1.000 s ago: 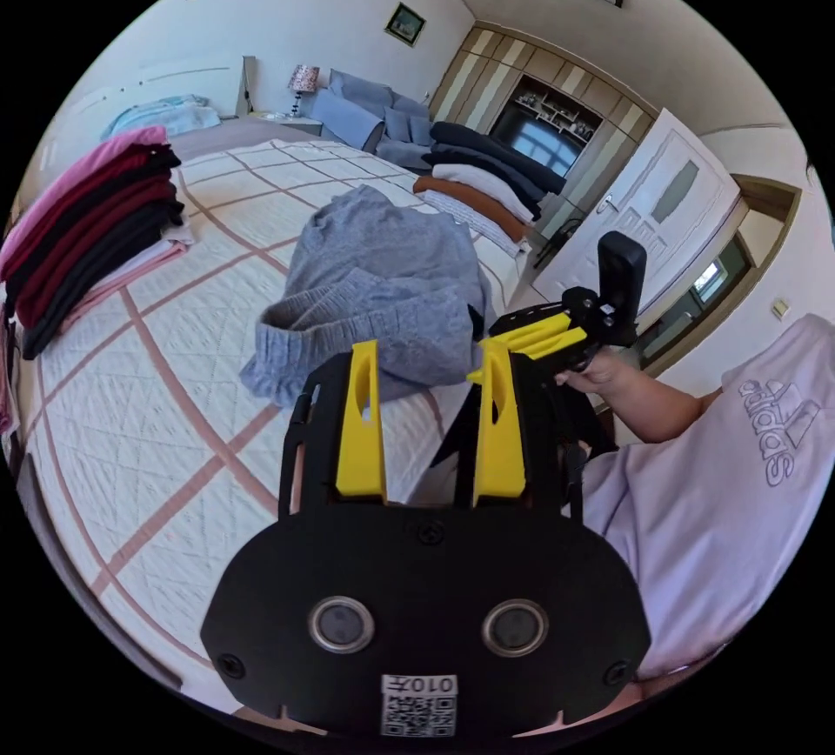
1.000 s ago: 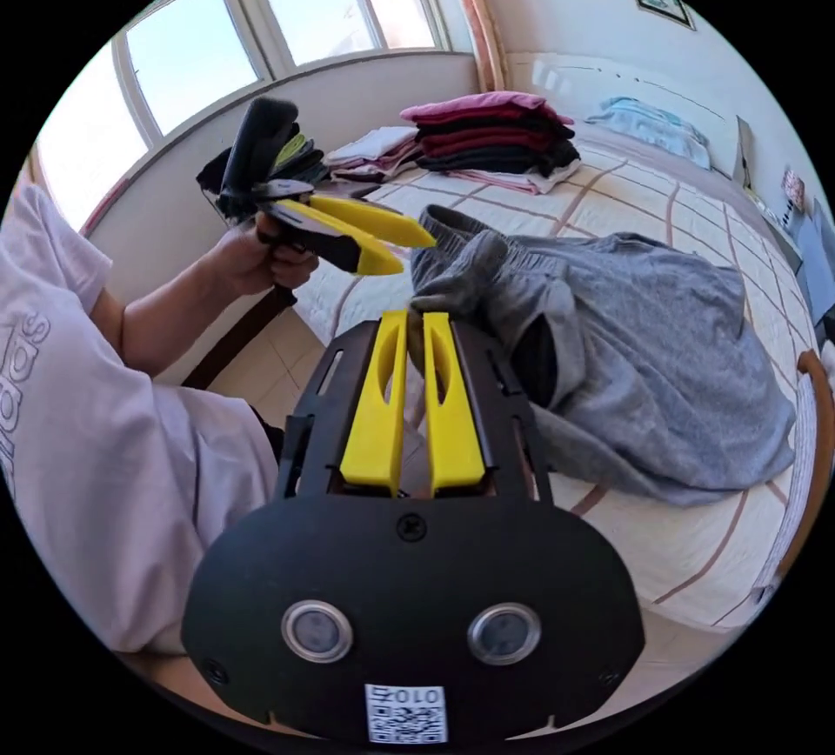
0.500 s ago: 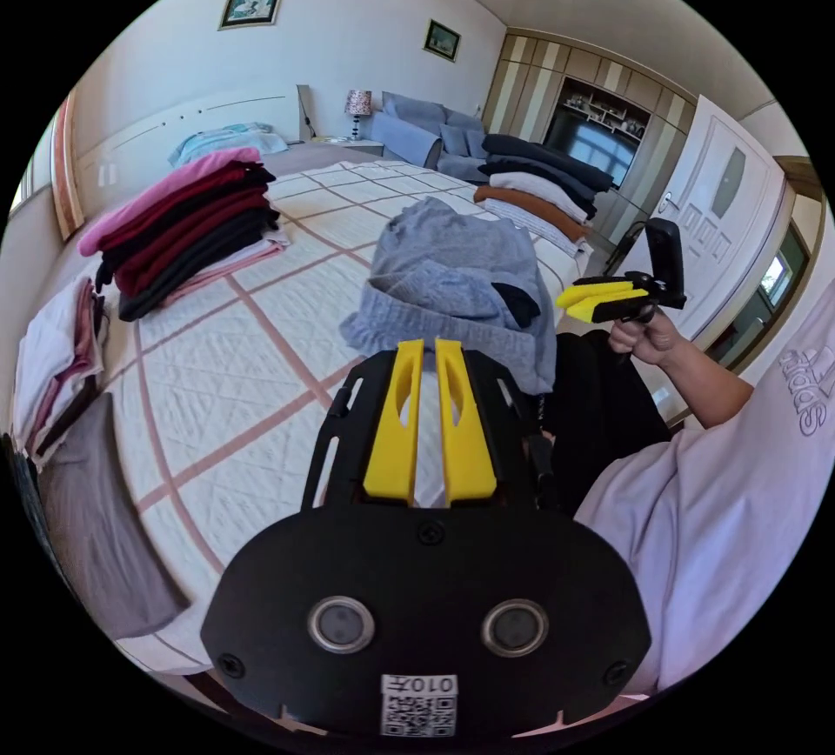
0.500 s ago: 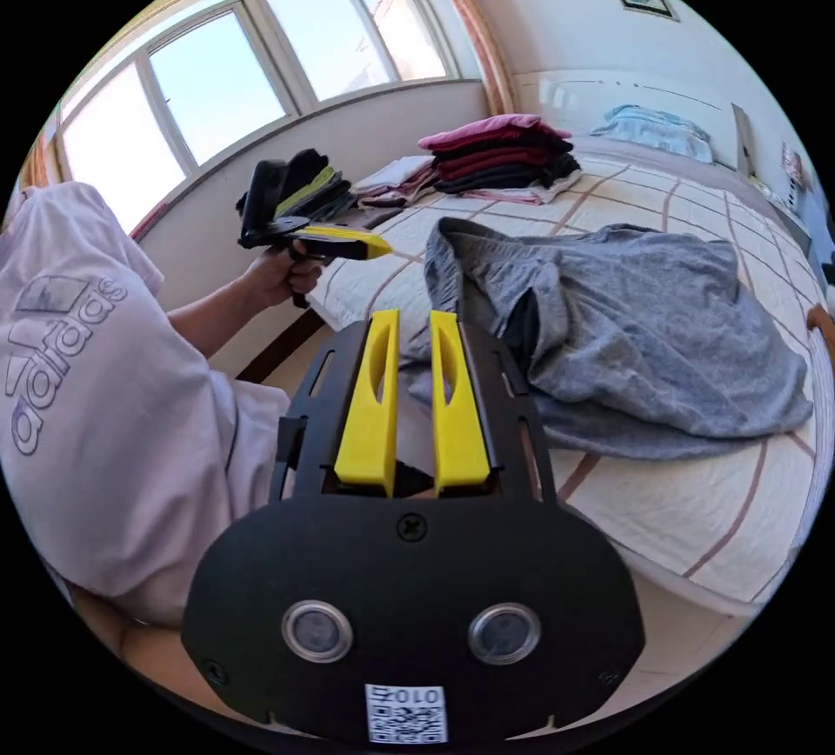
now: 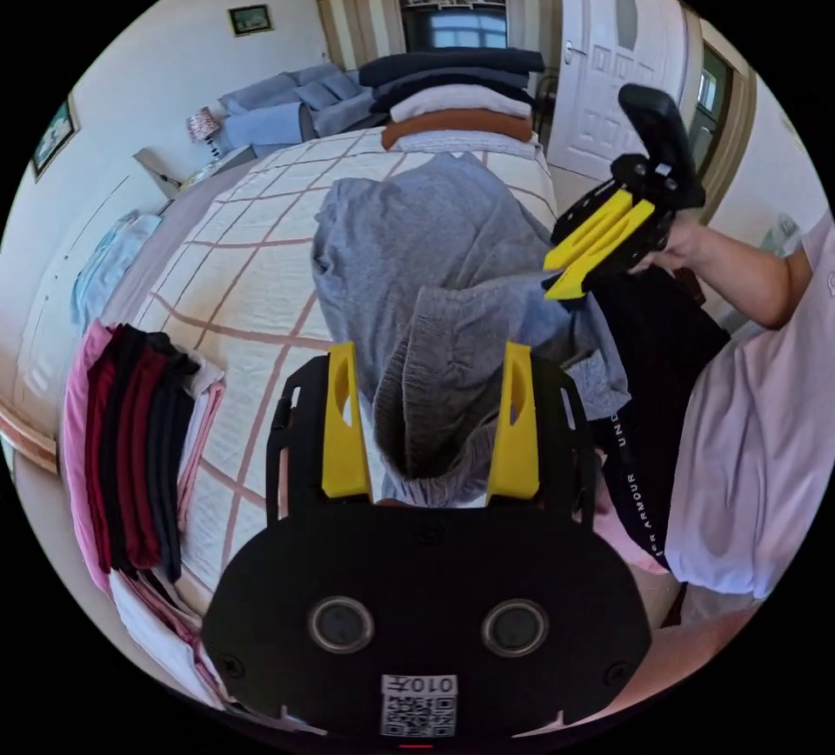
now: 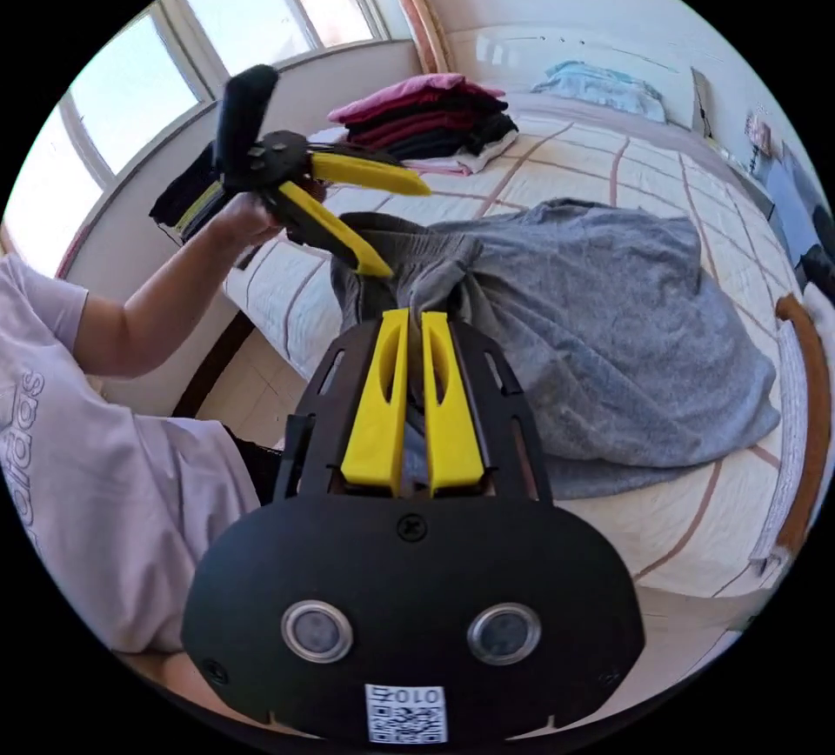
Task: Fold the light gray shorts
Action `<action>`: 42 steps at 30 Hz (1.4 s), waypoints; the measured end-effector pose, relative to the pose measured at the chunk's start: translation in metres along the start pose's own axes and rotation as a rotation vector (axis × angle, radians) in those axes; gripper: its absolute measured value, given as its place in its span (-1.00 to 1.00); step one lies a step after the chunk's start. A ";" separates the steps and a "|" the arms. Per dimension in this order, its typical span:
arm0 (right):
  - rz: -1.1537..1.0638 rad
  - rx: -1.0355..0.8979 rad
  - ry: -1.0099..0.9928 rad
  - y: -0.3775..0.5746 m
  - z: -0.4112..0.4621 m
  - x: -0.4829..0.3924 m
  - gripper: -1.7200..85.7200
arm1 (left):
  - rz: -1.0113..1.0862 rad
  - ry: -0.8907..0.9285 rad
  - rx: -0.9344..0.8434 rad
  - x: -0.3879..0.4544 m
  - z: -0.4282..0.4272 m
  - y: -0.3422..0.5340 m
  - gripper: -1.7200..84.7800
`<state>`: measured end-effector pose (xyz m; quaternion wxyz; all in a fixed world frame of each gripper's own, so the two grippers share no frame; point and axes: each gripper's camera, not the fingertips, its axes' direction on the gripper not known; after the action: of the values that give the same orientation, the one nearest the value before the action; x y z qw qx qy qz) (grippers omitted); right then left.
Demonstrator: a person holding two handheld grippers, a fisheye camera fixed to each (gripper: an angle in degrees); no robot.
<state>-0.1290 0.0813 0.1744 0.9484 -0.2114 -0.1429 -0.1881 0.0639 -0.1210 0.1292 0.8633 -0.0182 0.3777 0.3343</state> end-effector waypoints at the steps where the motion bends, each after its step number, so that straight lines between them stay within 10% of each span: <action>1: -0.041 0.001 0.006 -0.001 -0.007 -0.006 -0.85 | 0.025 0.061 -0.002 -0.006 0.003 0.000 -0.52; 10: -0.101 0.128 -0.031 0.015 -0.054 -0.011 -0.86 | 0.131 0.437 0.087 -0.036 0.002 -0.014 -0.74; 17: 0.342 0.242 0.028 0.077 -0.053 0.007 -0.83 | -0.438 0.758 0.498 -0.159 -0.011 0.047 -0.95; 32: 0.101 -0.185 0.044 0.017 0.107 -0.066 -0.79 | -0.850 0.676 0.620 -0.246 -0.013 0.160 -0.96; 42: 0.214 0.142 0.263 0.018 -0.133 -0.038 -0.88 | -0.930 0.605 0.915 -0.229 -0.100 0.219 -0.96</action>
<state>-0.1300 0.0473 0.0386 0.9860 -0.1317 -0.0075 -0.1018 -0.2422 -0.1081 0.2586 0.6949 0.0946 0.6557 -0.2796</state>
